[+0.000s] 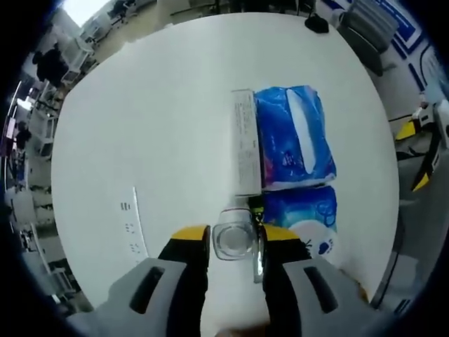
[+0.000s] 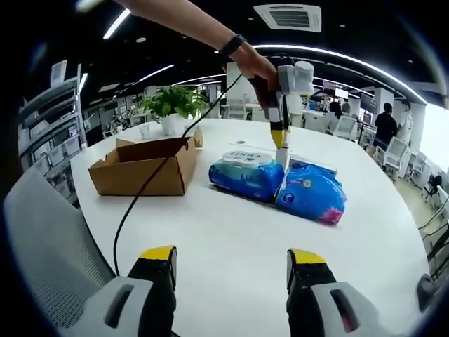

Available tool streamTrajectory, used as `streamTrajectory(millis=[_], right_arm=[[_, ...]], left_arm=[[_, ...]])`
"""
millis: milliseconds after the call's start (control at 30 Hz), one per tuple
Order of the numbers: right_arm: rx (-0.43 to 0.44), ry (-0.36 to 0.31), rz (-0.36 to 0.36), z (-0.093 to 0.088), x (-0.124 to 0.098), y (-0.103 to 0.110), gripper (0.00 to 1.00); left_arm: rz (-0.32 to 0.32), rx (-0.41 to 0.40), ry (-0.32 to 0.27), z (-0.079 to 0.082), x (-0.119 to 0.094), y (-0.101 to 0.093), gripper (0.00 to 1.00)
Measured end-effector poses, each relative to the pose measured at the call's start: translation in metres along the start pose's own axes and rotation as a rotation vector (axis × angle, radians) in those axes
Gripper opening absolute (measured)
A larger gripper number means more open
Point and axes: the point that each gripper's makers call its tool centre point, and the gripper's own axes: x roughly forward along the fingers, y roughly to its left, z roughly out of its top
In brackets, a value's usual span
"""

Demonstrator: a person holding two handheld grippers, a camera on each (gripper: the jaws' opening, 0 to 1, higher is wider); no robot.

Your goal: Operate the shoe box by opening the lid, removing the specified soft item, and placing it in the target area until the item is outside and the box remains undamaged.

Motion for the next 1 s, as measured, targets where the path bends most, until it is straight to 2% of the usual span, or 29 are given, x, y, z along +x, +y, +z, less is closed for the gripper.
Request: streamTrajectory(millis=[433, 633, 1000], right_arm=[[-0.001, -0.006, -0.001, 0.004, -0.002, 0.0, 0.63], [-0.004, -0.009, 0.004, 0.008, -0.001, 0.002, 0.64], [-0.02, -0.016, 0.02, 0.019, 0.002, 0.009, 0.65]], left_arm=[[0.022, -0.025, -0.023, -0.005, -0.009, 0.008, 0.37], [0.035, -0.065, -0.057, -0.014, -0.022, 0.013, 0.39], [0.066, -0.177, -0.192, -0.03, -0.059, 0.015, 0.43]])
